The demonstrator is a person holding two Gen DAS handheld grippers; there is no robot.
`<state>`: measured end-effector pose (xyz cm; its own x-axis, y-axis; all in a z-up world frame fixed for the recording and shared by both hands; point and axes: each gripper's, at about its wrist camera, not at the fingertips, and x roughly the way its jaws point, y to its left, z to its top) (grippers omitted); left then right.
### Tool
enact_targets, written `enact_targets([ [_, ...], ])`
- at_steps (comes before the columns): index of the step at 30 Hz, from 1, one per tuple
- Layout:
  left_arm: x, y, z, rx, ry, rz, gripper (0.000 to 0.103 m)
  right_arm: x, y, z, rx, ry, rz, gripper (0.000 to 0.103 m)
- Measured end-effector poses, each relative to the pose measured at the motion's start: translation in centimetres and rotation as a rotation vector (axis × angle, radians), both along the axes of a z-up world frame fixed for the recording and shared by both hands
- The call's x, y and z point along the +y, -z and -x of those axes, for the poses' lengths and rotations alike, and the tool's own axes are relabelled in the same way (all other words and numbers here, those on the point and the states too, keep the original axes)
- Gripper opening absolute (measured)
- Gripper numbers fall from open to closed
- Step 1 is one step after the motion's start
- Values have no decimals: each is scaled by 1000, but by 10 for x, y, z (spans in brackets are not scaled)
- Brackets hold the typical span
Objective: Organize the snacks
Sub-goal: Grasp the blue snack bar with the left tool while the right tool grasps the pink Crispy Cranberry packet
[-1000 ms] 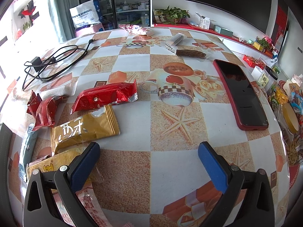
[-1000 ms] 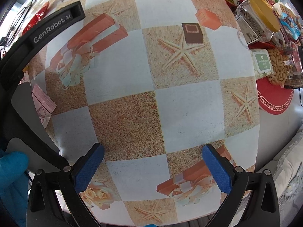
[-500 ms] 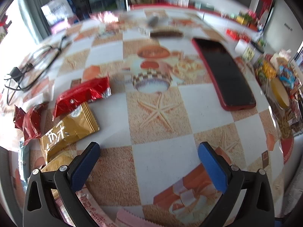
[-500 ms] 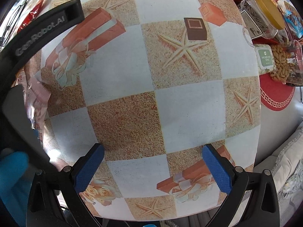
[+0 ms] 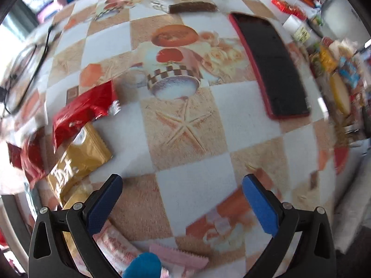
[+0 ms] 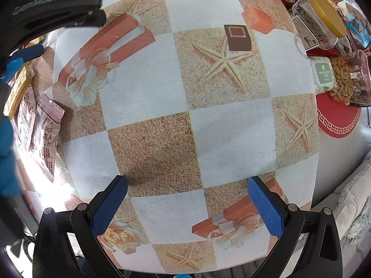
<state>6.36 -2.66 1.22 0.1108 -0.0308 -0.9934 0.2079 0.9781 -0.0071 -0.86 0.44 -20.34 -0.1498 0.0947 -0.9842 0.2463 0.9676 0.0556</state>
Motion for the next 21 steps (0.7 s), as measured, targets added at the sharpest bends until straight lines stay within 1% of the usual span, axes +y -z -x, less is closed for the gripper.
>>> enact_targets([
  [2,13,-19,-3,-41,-35,22,103,3,-1,6,-17,0,2,103],
  [3,25,-35,-2,-73,-54,30,103,4,-3,7,-22,0,3,103],
  [5,49,-52,3,-108,-80,36,103,6,-4,12,-34,0,5,103],
  [6,59,-56,6,-122,-93,29,103,6,-4,14,-38,0,7,103],
  [9,106,-50,26,-155,-155,-16,103,6,-6,19,-56,2,16,103],
  [10,123,-47,31,-145,-177,-20,103,6,-7,21,-61,3,19,103],
  [11,141,-40,30,-120,-202,-36,103,7,-8,21,-63,4,24,103],
  [13,171,-28,40,-75,-243,-40,103,7,-8,22,-63,7,27,103],
  [15,197,-16,35,-46,-285,-44,103,7,-7,22,-42,8,28,103],
  [17,211,-8,32,-16,-304,-33,103,7,-5,18,9,25,31,103],
  [18,214,-2,29,2,-300,-27,103,8,-6,18,31,52,20,103],
  [19,217,4,28,14,-295,-29,103,10,-8,16,31,73,1,103],
  [21,221,10,26,21,-291,-33,103,19,-16,14,2,100,-58,103],
])
